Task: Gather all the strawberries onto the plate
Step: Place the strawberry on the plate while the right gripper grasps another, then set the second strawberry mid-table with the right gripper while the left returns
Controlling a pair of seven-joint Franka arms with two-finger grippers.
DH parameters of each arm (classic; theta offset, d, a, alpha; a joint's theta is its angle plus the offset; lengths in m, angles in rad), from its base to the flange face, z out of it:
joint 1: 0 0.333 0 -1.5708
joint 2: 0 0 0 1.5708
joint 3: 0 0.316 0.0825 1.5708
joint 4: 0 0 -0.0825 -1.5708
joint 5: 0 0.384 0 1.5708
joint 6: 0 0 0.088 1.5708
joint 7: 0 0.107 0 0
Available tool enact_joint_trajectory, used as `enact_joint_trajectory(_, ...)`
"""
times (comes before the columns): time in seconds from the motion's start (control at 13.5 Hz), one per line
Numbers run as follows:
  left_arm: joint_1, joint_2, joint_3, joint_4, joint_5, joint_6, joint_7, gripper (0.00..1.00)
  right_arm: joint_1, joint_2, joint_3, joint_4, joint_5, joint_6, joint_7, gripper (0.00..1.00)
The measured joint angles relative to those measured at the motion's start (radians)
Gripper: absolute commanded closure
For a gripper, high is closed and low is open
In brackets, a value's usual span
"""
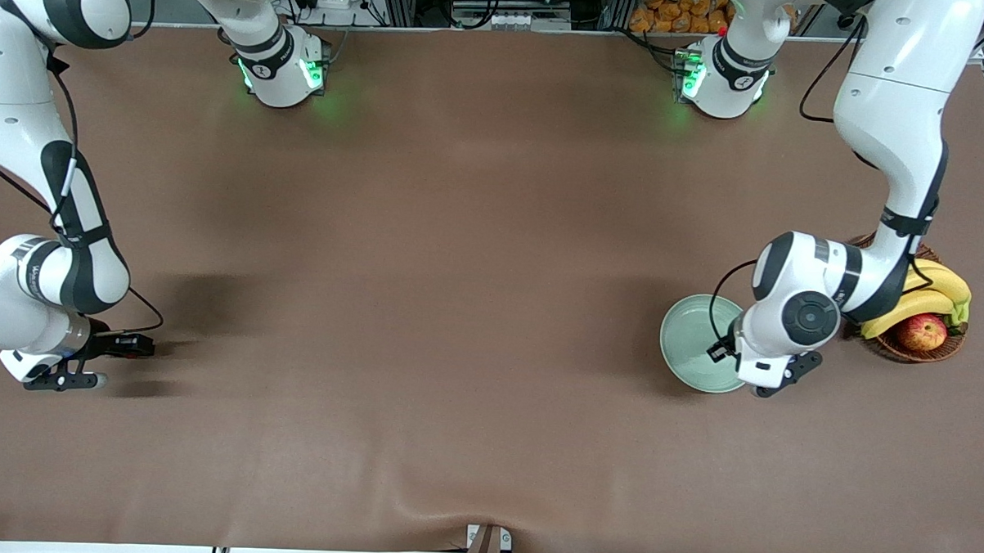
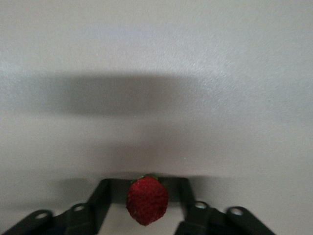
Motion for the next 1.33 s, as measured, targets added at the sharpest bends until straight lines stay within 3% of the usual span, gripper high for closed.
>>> enact_joint_trajectory(0.3,0.018,-0.108,-0.012,0.024,0.0,-0.064,0.018,0.0,-0.004,0.0,0.004,0.01,0.0,-0.002,-0.031,1.0)
enact_joint_trajectory(0.52,0.017,-0.188,-0.084,0.035,-0.004,-0.119,0.014,0.0,0.012,-0.027,0.045,0.028,0.0,-0.029,-0.087,1.0)
enact_joint_trajectory(0.89,0.008,-0.199,-0.193,0.125,-0.095,-0.173,-0.003,0.0,0.08,-0.091,0.261,0.029,0.0,-0.064,-0.102,1.0)
enact_joint_trajectory(1.04,-0.005,-0.197,-0.22,0.144,-0.127,-0.174,-0.083,0.0,0.154,-0.09,0.305,0.023,0.0,-0.064,-0.1,1.0)
enact_joint_trajectory(1.33,-0.092,-0.166,-0.228,0.165,-0.135,-0.174,-0.237,0.0,0.39,-0.079,0.309,0.04,0.0,-0.054,0.069,1.0)
